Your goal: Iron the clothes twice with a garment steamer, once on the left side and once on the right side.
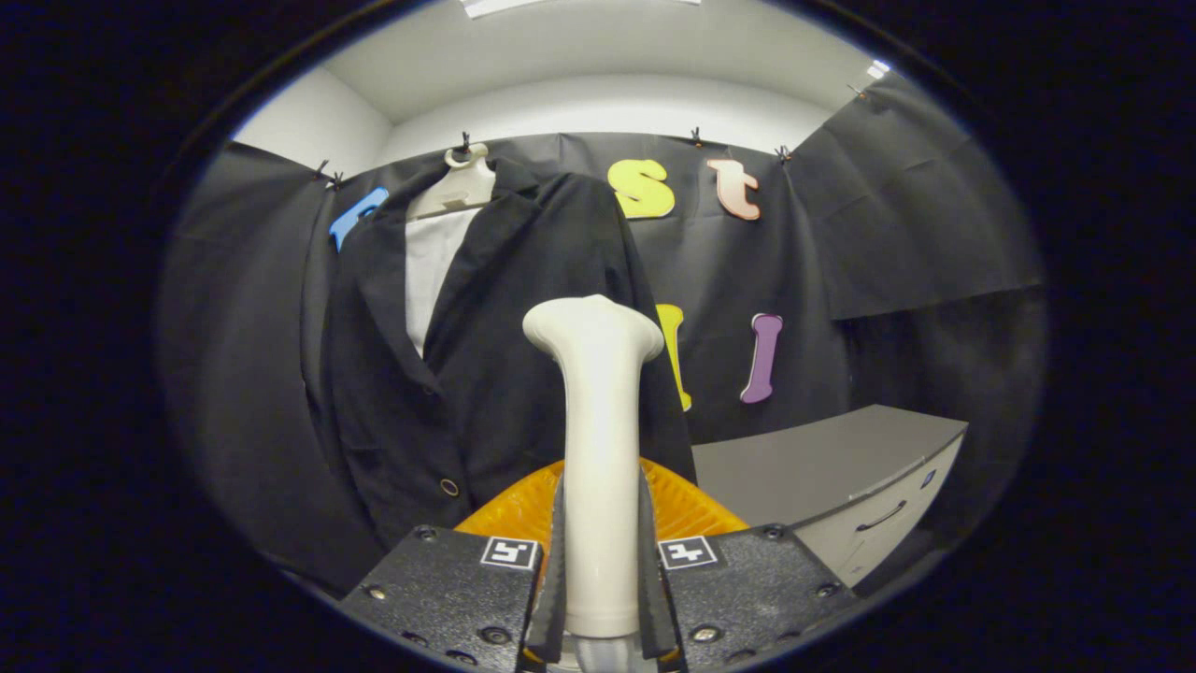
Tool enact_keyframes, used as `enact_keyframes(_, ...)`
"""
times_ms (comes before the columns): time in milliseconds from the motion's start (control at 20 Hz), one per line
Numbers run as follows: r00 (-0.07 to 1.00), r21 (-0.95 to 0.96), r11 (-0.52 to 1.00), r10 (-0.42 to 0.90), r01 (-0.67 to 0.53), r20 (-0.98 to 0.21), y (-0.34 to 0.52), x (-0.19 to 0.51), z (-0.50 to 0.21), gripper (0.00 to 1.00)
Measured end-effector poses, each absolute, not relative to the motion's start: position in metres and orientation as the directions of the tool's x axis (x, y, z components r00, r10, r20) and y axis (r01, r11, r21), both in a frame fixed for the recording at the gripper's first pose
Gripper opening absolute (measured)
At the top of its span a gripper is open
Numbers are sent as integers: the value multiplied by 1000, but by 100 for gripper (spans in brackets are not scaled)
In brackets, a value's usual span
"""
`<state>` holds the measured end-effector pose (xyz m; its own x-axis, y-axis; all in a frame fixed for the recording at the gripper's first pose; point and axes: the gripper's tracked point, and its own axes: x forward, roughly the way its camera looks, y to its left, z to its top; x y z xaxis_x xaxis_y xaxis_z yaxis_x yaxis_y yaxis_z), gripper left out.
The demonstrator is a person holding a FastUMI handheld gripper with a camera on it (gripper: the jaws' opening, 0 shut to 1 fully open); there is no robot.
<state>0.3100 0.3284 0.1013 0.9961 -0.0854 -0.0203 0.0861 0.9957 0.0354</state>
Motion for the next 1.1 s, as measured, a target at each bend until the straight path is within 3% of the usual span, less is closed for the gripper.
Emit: enact_keyframes(1100,953,-68,997,-43,24,-301,357,266,-52,34)
